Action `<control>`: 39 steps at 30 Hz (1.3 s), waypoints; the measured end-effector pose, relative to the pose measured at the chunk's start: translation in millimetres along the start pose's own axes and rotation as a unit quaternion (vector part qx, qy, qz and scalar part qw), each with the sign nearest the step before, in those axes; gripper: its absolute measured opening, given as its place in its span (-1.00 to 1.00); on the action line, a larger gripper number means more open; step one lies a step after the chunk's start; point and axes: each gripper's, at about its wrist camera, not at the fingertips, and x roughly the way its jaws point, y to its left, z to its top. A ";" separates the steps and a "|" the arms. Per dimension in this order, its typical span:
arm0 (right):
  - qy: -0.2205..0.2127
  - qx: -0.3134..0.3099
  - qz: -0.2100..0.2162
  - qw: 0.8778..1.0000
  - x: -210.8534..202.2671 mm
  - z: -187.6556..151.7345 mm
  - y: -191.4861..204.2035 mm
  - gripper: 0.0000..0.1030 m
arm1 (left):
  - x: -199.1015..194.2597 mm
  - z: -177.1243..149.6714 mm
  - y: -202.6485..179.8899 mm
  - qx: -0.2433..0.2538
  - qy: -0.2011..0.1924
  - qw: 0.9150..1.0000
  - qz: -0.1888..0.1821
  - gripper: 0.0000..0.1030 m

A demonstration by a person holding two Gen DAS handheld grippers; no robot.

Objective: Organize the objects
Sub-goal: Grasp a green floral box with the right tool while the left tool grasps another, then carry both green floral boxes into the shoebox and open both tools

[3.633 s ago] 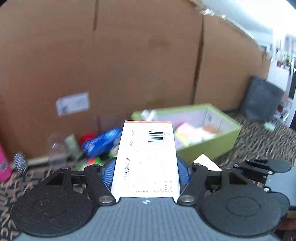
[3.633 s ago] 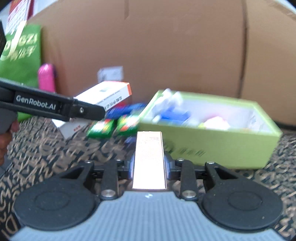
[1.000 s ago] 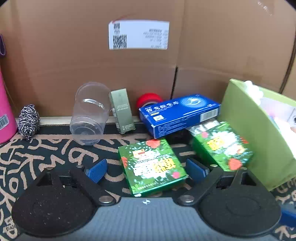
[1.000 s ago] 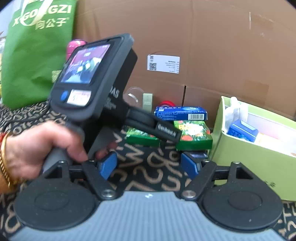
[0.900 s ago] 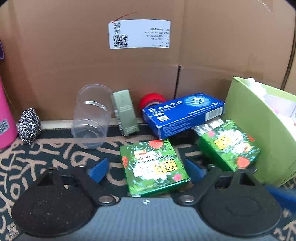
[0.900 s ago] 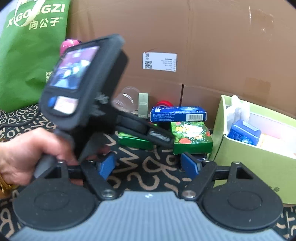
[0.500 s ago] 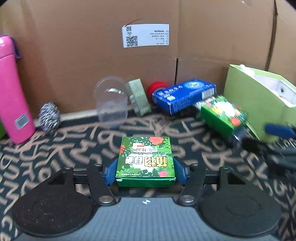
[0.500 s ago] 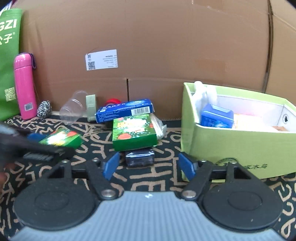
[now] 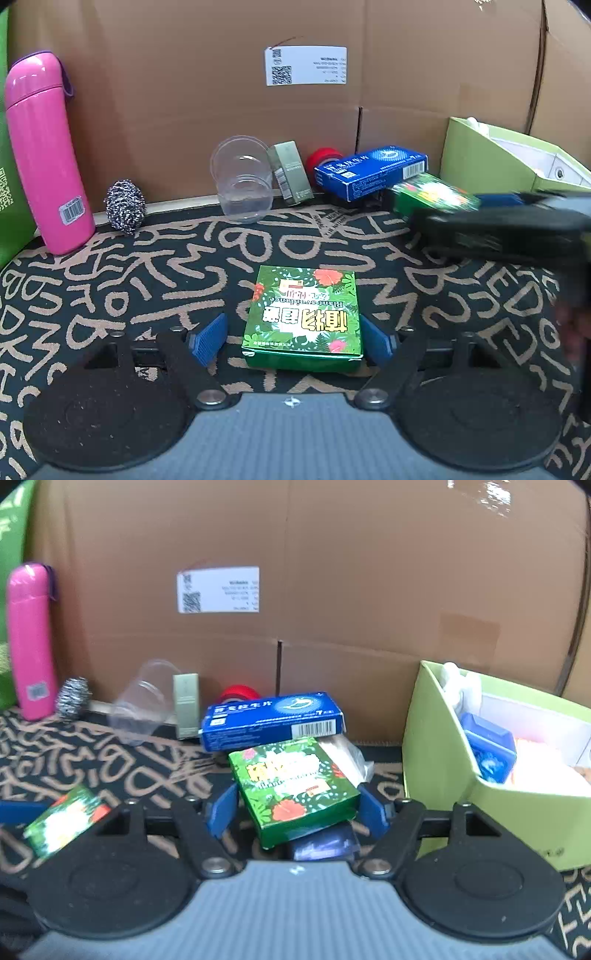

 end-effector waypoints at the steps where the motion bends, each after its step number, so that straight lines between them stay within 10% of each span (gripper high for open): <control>1: -0.005 -0.006 0.009 1.000 -9.6 -3.8 -1.3 0.35 | -0.2 -0.4 -0.2 0.001 -0.001 1.000 0.001 0.57; 5: 0.004 -0.033 0.037 0.999 -48.1 -26.4 -8.0 0.35 | -4.1 -1.3 -6.7 0.013 -0.002 1.000 -0.006 0.26; 13: 0.055 -0.035 0.045 0.997 -104.7 -83.4 -34.8 0.40 | -36.9 -24.9 -50.6 0.088 0.011 0.993 -0.082 0.27; 15: 0.056 -0.038 0.065 0.996 -117.2 -90.3 -38.9 0.67 | -39.3 -26.5 -60.0 0.095 0.009 0.993 -0.075 0.38; 21: 0.043 -0.078 0.091 0.992 -122.1 -88.2 -43.2 0.67 | -25.6 -20.4 -64.3 0.074 0.016 0.996 -0.047 0.64; 28: 0.055 -0.060 0.127 0.989 -101.7 -81.2 -50.1 0.22 | -24.0 -20.6 -66.9 0.082 0.012 0.996 -0.044 0.61; 30: 0.052 -0.045 0.128 0.989 -102.7 -82.2 -54.5 0.21 | -25.7 -20.0 -68.0 0.082 0.012 0.995 -0.058 0.27; 39: 0.018 -0.016 0.091 0.996 -134.1 -80.2 -88.0 0.20 | -40.5 -0.5 -99.9 0.103 -0.001 0.989 -0.110 0.26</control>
